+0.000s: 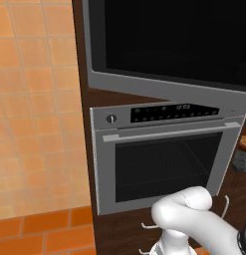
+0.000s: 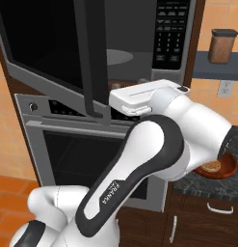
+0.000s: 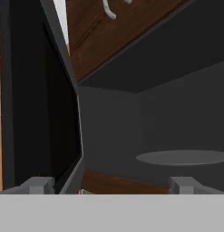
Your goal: Open the microwave, place the bowl with waffle inside the microwave, then close the microwave door and turn it on.
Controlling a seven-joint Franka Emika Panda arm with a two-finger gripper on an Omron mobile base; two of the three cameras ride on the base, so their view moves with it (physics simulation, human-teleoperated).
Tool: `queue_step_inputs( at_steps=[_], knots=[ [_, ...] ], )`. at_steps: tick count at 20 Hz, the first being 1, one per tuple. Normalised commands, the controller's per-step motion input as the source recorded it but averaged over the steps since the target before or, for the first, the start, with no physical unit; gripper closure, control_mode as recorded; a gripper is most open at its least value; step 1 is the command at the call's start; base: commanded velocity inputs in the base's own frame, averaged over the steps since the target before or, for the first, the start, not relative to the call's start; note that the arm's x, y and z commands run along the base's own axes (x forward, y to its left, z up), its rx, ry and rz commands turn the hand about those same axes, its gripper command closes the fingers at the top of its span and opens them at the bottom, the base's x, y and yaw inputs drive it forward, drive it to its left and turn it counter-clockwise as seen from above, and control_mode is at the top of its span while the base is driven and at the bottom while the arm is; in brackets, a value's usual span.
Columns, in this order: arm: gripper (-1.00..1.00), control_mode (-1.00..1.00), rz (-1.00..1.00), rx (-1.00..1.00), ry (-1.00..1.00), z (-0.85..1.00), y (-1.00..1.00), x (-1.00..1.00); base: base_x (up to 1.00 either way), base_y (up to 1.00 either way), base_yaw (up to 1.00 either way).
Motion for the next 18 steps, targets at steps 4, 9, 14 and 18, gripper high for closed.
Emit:
queue_step_inputs(
  at_steps=[4,9,14,18],
  knots=[
    [-1.00,-1.00,0.09,0.00,0.00,-0.01,0.38,0.02,0.00,0.00,0.00],
    [-1.00,-1.00,0.06,0.00,0.00,0.00,0.43,-0.19,0.00,0.00,0.00],
    [-1.00,-1.00,0.15,0.00,0.00,0.00,0.25,-0.55,0.00,0.00,0.00],
    [-1.00,-1.00,0.17,0.00,0.00,0.00,0.38,-0.70,0.00,0.00,0.00]
  ],
)
